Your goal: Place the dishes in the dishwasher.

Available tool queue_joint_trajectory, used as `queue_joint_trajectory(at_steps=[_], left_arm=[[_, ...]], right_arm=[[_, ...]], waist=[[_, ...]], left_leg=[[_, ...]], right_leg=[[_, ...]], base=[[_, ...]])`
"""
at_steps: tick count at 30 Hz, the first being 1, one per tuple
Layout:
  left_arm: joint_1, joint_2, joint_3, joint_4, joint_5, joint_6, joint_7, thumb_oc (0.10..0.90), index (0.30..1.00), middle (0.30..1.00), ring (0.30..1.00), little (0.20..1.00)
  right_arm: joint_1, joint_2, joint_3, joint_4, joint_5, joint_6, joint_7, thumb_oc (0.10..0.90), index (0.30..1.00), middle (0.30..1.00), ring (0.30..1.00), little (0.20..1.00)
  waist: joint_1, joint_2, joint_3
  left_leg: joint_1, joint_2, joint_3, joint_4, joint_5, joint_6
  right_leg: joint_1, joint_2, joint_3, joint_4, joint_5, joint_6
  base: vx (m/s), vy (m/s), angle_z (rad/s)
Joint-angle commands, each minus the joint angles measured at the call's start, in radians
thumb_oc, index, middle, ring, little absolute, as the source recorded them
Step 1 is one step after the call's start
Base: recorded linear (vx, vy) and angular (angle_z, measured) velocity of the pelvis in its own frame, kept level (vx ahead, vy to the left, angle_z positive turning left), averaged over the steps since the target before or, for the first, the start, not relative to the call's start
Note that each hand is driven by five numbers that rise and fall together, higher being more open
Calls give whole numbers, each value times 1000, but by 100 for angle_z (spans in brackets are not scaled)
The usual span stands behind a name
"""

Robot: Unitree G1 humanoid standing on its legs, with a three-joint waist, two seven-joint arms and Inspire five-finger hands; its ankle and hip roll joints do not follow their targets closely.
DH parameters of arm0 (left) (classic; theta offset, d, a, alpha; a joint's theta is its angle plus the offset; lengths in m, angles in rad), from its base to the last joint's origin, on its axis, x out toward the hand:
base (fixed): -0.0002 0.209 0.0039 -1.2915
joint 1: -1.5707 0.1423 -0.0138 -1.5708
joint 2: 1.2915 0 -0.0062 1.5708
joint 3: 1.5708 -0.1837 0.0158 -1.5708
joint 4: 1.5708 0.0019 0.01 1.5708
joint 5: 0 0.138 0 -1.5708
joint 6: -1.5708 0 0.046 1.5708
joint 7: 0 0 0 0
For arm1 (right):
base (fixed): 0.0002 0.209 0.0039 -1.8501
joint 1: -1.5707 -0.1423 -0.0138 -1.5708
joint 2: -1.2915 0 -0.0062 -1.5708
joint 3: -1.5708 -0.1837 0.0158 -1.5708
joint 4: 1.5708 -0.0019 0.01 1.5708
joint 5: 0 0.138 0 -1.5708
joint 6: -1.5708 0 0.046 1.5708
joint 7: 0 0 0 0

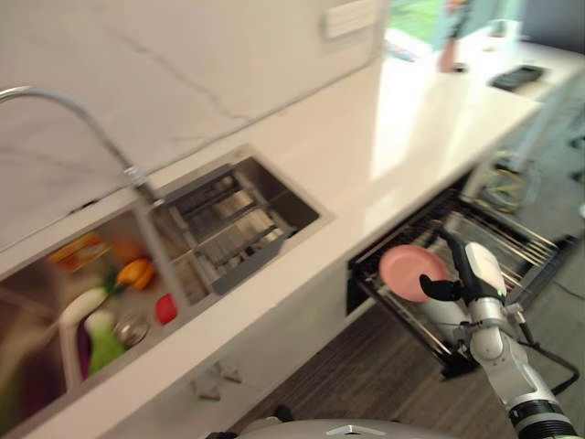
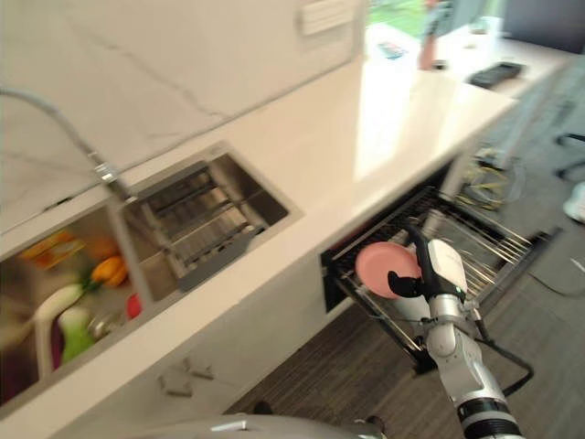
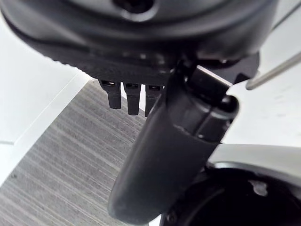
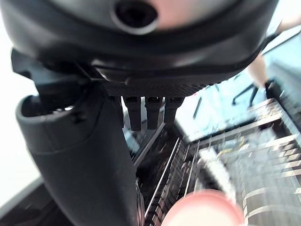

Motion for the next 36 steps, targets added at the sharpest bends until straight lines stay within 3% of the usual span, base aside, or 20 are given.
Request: queue_joint_trajectory(at_steps=[1, 4, 5, 6, 7, 8, 13, 20, 22, 25, 27, 31, 35, 36], left_arm=[[-132, -32, -12, -5, -44, -69, 48, 800, 900, 900, 900, 900], [-156, -42, 15, -11, -77, -69, 68, 800, 900, 900, 900, 900], [-160, -46, 26, -6, -87, -71, 71, 800, 900, 900, 900, 900], [-160, -46, 26, -6, -87, -71, 71, 800, 900, 900, 900, 900], [-164, -50, 32, -4, -93, -74, 71, 800, 900, 900, 900, 900], [-168, -54, 29, -8, -102, -75, 70, 800, 900, 900, 900, 900], [-185, -59, 13, -2, -107, -85, 50, 800, 900, 900, 900, 900], [-194, -57, -2, 46, -84, -71, 44, 800, 900, 900, 900, 900], [-194, -56, 0, 47, -84, -72, 44, 800, 900, 900, 900, 900], [-192, -34, 9, 60, -93, -64, 48, 800, 900, 900, 900, 900], [-187, -29, 9, 64, -90, -64, 48, 800, 900, 900, 900, 900], [-169, -8, -9, 85, -88, -65, 40, 800, 900, 900, 900, 900], [-130, 16, -20, 122, -73, -69, 19, 800, 900, 900, 900, 900], [-130, 15, -19, 122, -73, -69, 19, 800, 900, 900, 900, 900]], right_arm=[[-108, -114, -137, -39, 53, -13, -148, 800, 900, 900, 900, 900], [-57, -96, -247, -93, 57, -4, -216, 800, 900, 900, 900, 900], [-34, -98, -284, -84, 54, 7, -229, 681, 721, 721, 721, 721], [-34, -98, -284, -84, 54, 7, -229, 681, 721, 721, 721, 721], [-11, -112, -319, -34, 58, 25, -239, 522, 484, 484, 484, 484], [6, -127, -346, 67, 72, 56, -259, 400, 300, 300, 300, 300], [60, -129, -361, 214, 76, 97, -243, 400, 300, 300, 300, 300], [9, -61, -195, 337, 108, 85, -142, 400, 300, 300, 300, 300], [6, -61, -193, 339, 109, 85, -142, 400, 300, 300, 300, 300], [-70, -76, -76, 329, 97, 76, -72, 400, 300, 300, 300, 300], [-89, -80, -61, 356, 109, 72, -62, 400, 300, 300, 300, 300], [-211, -110, -1, 565, 198, 40, -40, 400, 300, 300, 300, 300], [-295, -154, 93, 692, 143, 27, 10, 400, 300, 300, 300, 300], [-299, -154, 95, 696, 144, 26, 9, 400, 300, 300, 300, 300]], waist=[[5, -1, -50], [-27, -6, -54], [-37, -8, -56], [-37, -8, -56], [-48, -11, -59], [-61, -14, -61], [-81, -18, -62], [-55, -18, -62], [-58, -19, -62], [-8, -24, -60], [2, -25, -60], [57, -21, -58], [122, -4, -48], [119, -4, -48]], left_leg=[[-4, 18, 34, 16, -78, 1], [23, 20, 77, 16, -94, 5], [30, 20, 88, 16, -98, 6], [30, 20, 88, 16, -98, 6], [37, 20, 98, 16, -101, 7], [44, 19, 114, 15, -108, 11], [50, 11, 123, 12, -119, 16], [41, 0, 82, 10, -122, 18], [40, 0, 81, 10, -122, 19], [9, -9, 37, 10, -107, 15], [3, -10, 26, 10, -103, 15], [-38, -20, -34, 11, -83, 9], [-93, -30, -101, 12, -49, -2], [-95, -30, -104, 12, -49, -2]], right_leg=[[-6, -1, 26, 19, -110, -1], [-25, 6, 78, 20, -103, 3], [-30, 9, 92, 20, -101, 4], [-30, 9, 92, 20, -101, 4], [-34, 10, 105, 20, -97, 6], [-41, 12, 123, 20, -89, 10], [-49, 8, 137, 22, -81, 15], [-21, -6, 93, 21, -84, 14], [-21, -6, 92, 21, -85, 14], [-6, -16, 37, 25, -90, 10], [-1, -18, 22, 25, -91, 9], [23, -28, -64, 26, -96, 5], [44, -32, -164, 28, -104, 1], [45, -32, -167, 28, -104, 0]], base=[[36, -4, -117], [27, 5, -80], [22, -7, -47], [17, -3, -58], [0, 5, -39], [1, 9, -43], [-1, 15, -26], [-2, 10, 1], [0, 13, 17], [-16, 27, 42], [-7, 8, 54], [-11, 3, 66], [-33, -7, 69], [-21, 0, 73]])
